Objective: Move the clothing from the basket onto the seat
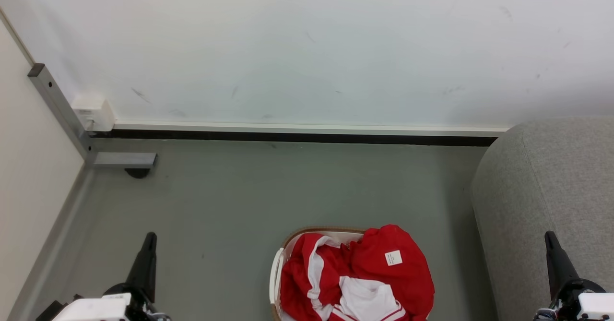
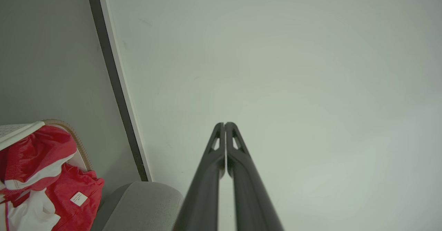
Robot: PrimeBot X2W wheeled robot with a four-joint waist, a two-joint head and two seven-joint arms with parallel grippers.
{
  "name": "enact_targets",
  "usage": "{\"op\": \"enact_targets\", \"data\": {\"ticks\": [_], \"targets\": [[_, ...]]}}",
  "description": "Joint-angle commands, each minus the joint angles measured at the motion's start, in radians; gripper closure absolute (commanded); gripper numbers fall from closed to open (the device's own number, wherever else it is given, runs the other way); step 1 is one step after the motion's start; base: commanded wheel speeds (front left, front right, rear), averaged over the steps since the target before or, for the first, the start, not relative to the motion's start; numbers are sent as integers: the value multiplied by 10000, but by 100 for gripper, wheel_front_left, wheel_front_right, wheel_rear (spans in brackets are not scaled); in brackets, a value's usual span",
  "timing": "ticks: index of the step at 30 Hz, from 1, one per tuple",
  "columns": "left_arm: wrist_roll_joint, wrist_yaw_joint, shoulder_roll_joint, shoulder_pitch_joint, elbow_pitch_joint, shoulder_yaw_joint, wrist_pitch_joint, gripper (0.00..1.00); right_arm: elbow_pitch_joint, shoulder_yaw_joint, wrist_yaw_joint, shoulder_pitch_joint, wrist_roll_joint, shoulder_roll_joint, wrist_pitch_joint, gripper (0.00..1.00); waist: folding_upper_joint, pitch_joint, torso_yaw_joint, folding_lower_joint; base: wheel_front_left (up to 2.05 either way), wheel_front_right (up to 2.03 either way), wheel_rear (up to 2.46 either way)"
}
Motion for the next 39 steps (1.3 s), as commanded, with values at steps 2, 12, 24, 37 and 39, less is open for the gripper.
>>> {"op": "enact_targets", "data": {"ticks": [2, 12, 24, 37, 39], "targets": [[-116, -46, 75, -77, -39, 9, 29, 100, -48, -28, -19, -131, 21, -19, 17, 100, 0, 0, 0, 0, 0, 0, 0], [-116, -46, 75, -77, -39, 9, 29, 100, -48, -28, -21, -131, 21, -19, 17, 100, 0, 0, 0, 0, 0, 0, 0], [-54, 30, -66, 182, 188, -54, -165, 0, 112, 184, 1, 176, -73, 71, -152, 0, 0, 4, 0, 0, 0, 0, 0], [521, 18, -42, 100, -251, -50, -798, 0, -487, 687, -1, 158, -893, 39, -797, 0, 0, 30, -14, 0, 0, 0, 0], [868, 16, -39, 96, -381, -42, -887, 0, -585, 736, -1, 150, -1181, 36, -885, 0, 0, 36, -19, 0, 0, 0, 0]]}}
